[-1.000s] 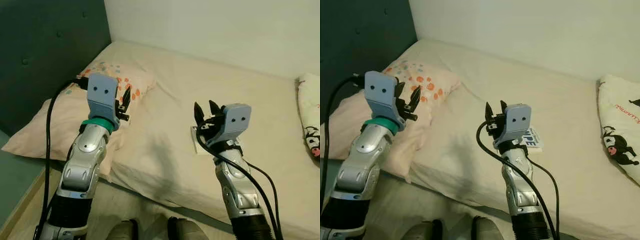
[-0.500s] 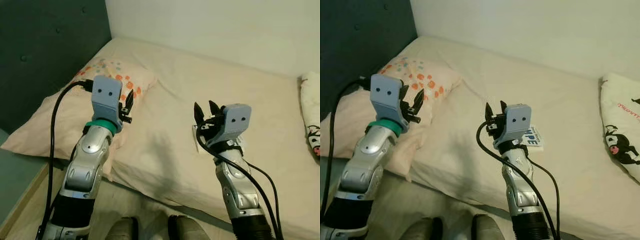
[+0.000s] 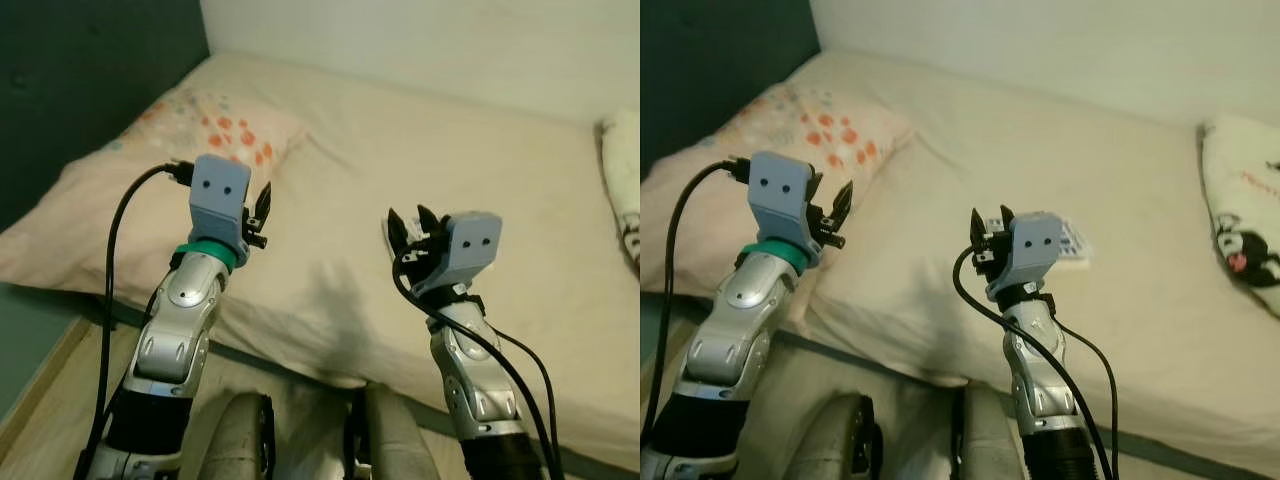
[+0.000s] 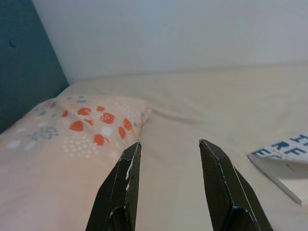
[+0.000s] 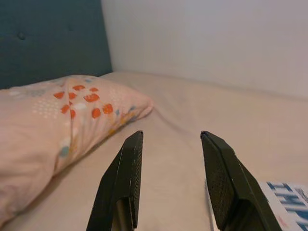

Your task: Clean up the room

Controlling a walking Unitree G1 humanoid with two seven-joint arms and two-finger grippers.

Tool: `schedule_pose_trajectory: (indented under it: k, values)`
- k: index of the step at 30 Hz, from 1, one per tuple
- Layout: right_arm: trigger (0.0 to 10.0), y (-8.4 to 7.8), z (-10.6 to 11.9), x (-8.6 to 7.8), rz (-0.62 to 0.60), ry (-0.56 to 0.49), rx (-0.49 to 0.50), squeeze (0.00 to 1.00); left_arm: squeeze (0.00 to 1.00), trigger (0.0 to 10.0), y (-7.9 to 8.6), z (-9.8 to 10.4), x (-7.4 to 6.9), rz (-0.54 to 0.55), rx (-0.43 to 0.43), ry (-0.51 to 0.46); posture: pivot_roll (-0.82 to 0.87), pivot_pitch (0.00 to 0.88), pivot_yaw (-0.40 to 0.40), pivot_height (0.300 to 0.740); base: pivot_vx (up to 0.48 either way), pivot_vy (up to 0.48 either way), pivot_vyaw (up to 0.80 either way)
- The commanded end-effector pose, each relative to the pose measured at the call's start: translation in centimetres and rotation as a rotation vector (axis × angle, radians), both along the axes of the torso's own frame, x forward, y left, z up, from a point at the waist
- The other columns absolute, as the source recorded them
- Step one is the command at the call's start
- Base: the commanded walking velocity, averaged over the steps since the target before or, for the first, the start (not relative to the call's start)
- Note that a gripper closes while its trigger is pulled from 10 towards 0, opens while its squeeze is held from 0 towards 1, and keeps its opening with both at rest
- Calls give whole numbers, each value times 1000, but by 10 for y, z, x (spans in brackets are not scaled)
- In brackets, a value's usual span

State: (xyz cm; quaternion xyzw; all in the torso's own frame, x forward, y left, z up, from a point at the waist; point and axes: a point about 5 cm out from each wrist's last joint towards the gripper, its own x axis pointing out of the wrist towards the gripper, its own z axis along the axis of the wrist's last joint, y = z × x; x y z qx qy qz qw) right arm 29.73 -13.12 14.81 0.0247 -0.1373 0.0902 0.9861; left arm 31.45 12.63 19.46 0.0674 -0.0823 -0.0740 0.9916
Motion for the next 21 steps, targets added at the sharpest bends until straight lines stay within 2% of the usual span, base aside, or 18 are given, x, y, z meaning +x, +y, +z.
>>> schedule_pose_trajectory:
  k: [1,21]
  values:
    - [10000,-2,-4,-2,-10,22,9,0,0,10000,-2,-7,0,-11,5,28,-64,116,46,628,0,0,0]
    - [10000,-3,-8,-5,-21,40,40,0,0,10000,-5,-10,-1,-23,20,40,-62,137,58,628,0,0,0]
